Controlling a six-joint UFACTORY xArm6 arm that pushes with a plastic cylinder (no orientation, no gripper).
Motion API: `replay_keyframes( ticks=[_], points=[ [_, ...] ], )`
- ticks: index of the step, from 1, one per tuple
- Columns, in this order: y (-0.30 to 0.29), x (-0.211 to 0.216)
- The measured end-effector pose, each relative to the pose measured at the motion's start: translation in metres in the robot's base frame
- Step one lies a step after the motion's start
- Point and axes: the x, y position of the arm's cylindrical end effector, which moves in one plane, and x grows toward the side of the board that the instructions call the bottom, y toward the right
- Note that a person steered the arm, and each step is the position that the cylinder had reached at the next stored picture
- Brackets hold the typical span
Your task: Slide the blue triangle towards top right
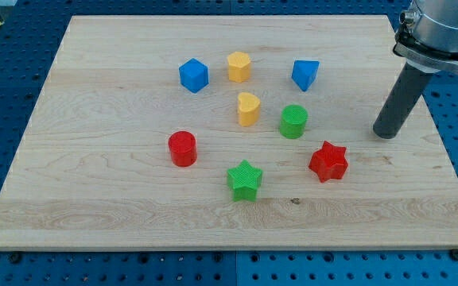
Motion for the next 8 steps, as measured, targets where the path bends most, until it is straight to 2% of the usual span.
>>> replay_keyframes(
  ticks=[2,3,4,5,6,7,8],
  points=[
    [0.000,-0.003],
    [-0.025,-0.046],
    [-0.054,-0.063],
    [-0.060,-0.057],
    [-0.109,-0.049],
    [-0.112,-0.053],
    [-0.126,-0.091]
  ],
)
